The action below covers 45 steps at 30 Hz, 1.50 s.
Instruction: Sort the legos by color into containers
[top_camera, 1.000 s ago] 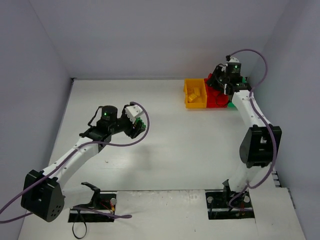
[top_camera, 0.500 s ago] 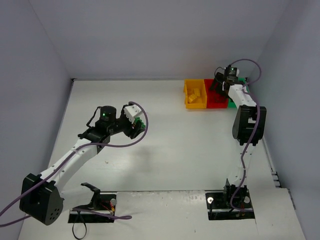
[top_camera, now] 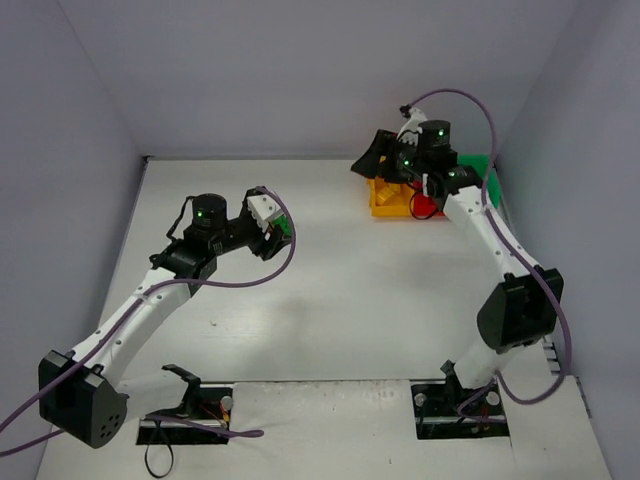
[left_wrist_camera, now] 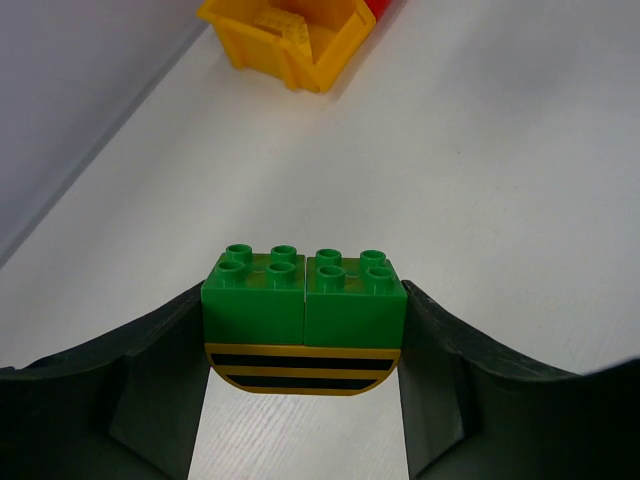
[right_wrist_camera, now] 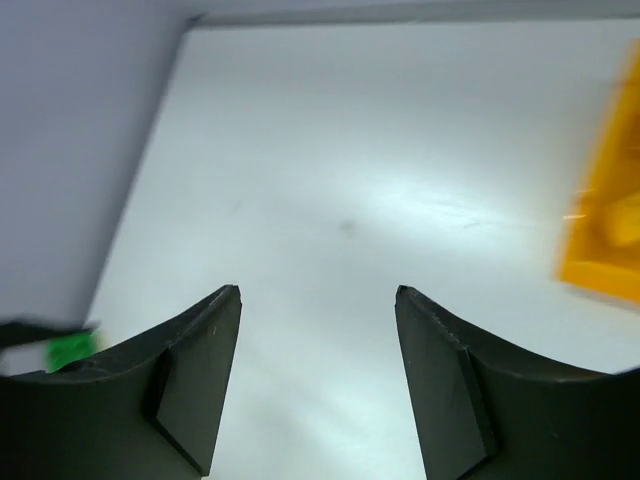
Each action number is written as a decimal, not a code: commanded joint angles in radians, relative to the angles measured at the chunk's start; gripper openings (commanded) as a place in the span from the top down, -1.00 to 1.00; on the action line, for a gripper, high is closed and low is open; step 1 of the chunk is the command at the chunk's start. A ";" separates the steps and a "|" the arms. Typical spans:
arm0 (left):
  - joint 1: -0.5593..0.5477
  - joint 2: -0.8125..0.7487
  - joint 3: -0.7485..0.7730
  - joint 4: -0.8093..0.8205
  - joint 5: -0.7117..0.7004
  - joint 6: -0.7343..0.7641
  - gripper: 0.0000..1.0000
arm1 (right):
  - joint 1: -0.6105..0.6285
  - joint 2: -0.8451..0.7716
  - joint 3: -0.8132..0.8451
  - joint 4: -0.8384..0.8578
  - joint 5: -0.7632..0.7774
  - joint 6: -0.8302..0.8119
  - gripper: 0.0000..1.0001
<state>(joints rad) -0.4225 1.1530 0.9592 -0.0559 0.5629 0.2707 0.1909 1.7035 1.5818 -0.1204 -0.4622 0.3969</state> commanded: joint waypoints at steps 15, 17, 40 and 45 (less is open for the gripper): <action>-0.018 -0.036 0.135 -0.058 0.100 0.084 1.00 | 0.397 -0.154 -0.112 0.169 -0.187 0.171 -0.25; -0.019 -0.042 0.134 -0.061 0.100 0.084 1.00 | 0.421 -0.145 -0.105 0.176 -0.184 0.172 -0.25; -0.039 -0.095 0.069 -0.064 0.077 0.053 0.33 | 0.509 -0.087 -0.077 0.176 -0.128 0.151 1.00; -0.039 -0.105 0.036 -0.062 0.046 0.061 -0.38 | 0.509 -0.100 -0.082 0.176 -0.147 0.152 1.00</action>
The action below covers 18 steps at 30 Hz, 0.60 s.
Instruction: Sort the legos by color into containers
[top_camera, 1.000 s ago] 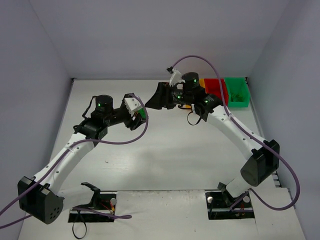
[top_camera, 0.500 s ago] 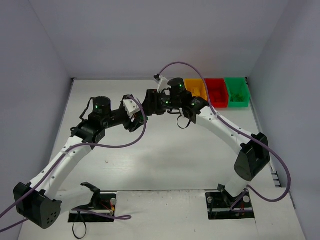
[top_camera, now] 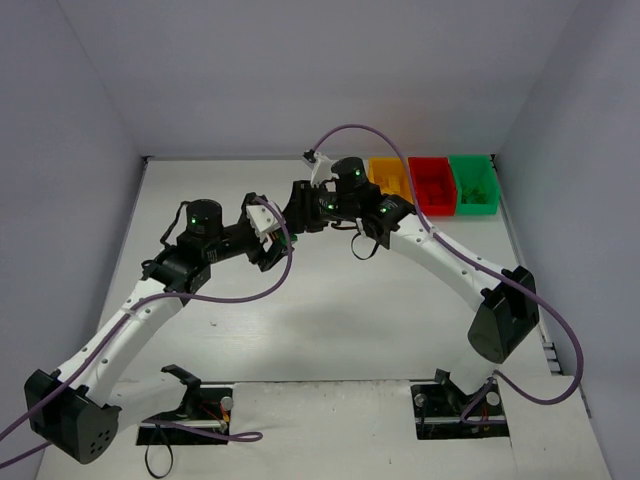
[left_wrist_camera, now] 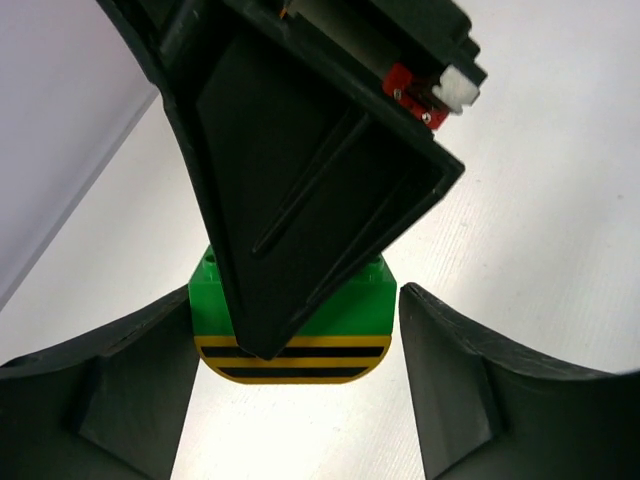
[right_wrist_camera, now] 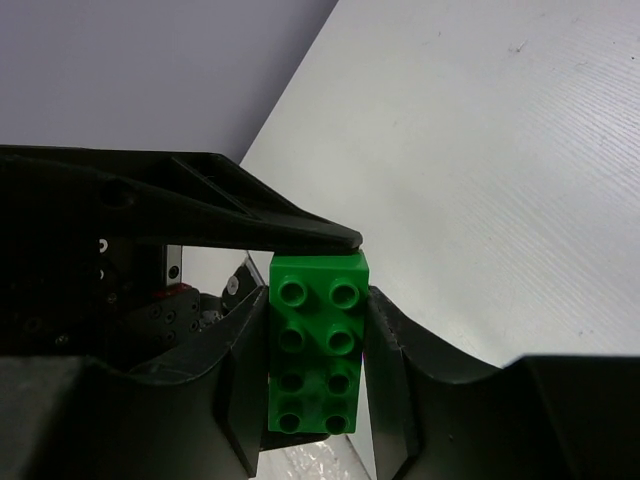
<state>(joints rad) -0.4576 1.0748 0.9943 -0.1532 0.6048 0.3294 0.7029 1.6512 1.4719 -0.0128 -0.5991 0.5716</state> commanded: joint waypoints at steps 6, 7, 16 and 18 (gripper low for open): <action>-0.003 -0.013 -0.002 0.032 -0.010 0.000 -0.48 | -0.003 -0.053 0.025 0.068 -0.033 -0.018 1.00; -0.003 -0.013 -0.002 0.035 -0.011 0.002 -0.49 | -0.002 -0.054 0.025 0.068 -0.036 -0.016 1.00; -0.003 0.013 0.004 0.061 -0.005 -0.006 -0.39 | -0.003 -0.056 0.011 0.076 -0.057 -0.013 1.00; -0.003 0.019 0.004 0.054 0.000 -0.004 -0.28 | -0.005 -0.059 0.010 0.077 -0.059 -0.013 1.00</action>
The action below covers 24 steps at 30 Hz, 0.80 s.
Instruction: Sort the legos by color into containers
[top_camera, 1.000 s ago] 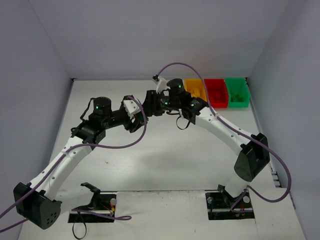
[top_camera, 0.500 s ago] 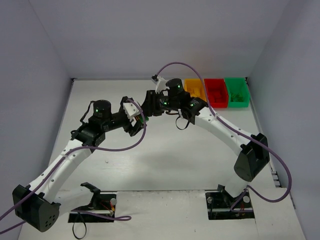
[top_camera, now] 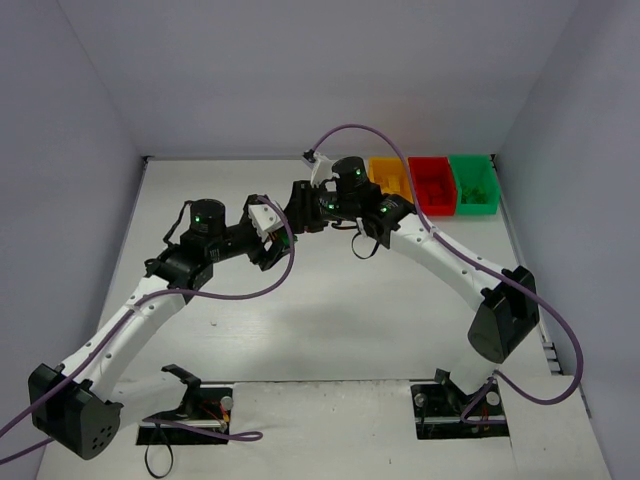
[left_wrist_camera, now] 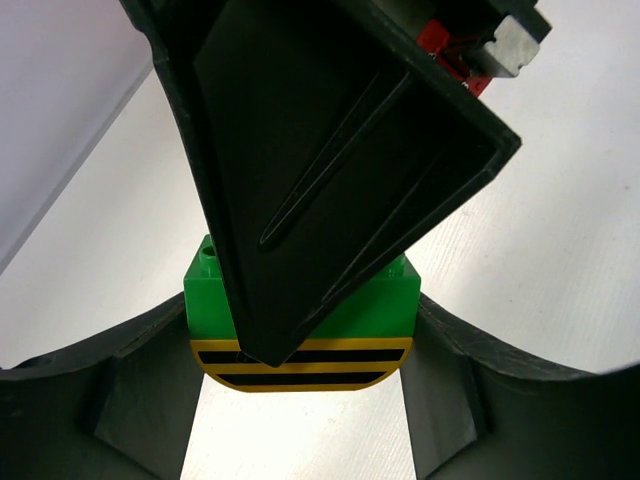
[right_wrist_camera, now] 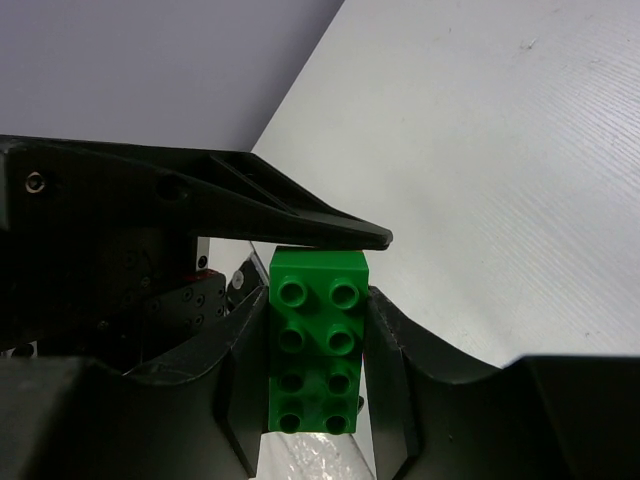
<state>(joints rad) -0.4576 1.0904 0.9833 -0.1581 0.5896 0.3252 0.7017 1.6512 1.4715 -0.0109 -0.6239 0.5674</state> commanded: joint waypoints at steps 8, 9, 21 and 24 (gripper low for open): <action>-0.004 -0.001 0.003 0.063 0.026 0.003 0.21 | -0.021 -0.059 0.003 0.075 -0.066 -0.014 1.00; -0.003 0.000 0.005 0.063 0.029 0.003 0.28 | -0.024 -0.059 0.001 0.075 -0.074 -0.014 1.00; -0.003 -0.006 -0.003 0.028 0.045 0.006 0.95 | -0.044 -0.065 0.012 0.072 -0.056 -0.020 0.13; -0.003 -0.003 0.002 0.019 0.046 0.006 1.00 | -0.044 -0.057 0.023 0.071 -0.049 -0.024 0.12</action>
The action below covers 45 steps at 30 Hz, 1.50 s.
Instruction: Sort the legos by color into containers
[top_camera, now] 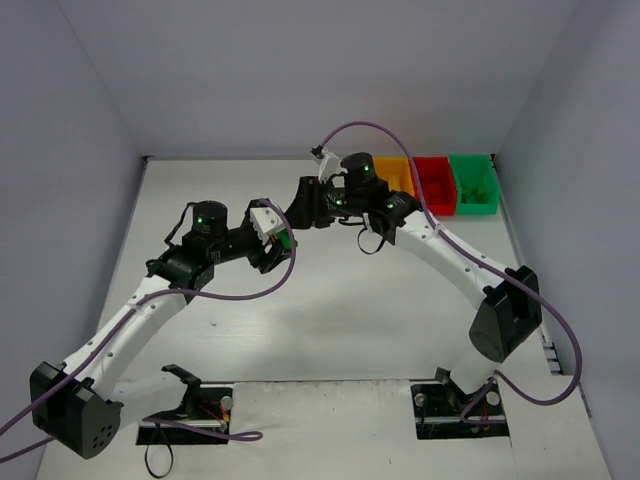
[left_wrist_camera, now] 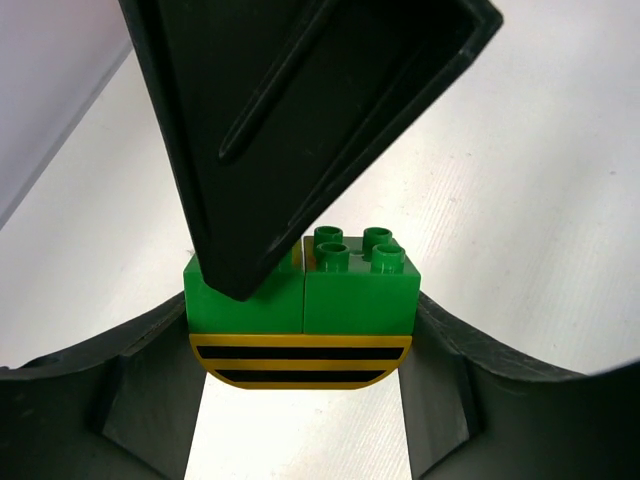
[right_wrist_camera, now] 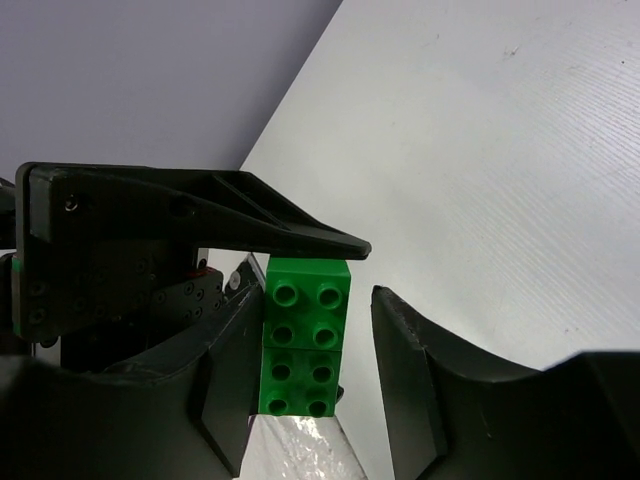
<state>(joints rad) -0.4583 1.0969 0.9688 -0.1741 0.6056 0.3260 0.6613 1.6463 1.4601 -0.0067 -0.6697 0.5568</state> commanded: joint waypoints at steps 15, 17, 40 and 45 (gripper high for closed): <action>-0.002 0.014 0.036 0.036 0.014 0.022 1.00 | 0.000 -0.031 0.040 0.065 -0.034 0.002 0.22; -0.002 0.015 0.038 0.039 0.016 0.024 1.00 | 0.001 -0.028 0.039 0.065 -0.036 0.005 0.22; 0.009 0.006 0.018 0.058 0.008 0.025 1.00 | 0.004 -0.022 0.020 0.057 0.022 -0.011 -0.13; 0.010 0.012 0.021 0.055 0.017 0.019 1.00 | 0.009 -0.022 0.025 0.050 0.015 -0.018 -0.06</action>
<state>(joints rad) -0.4568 1.1194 0.9688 -0.1833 0.5957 0.3370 0.6643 1.6512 1.4605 -0.0055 -0.6510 0.5491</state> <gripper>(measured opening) 0.595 0.540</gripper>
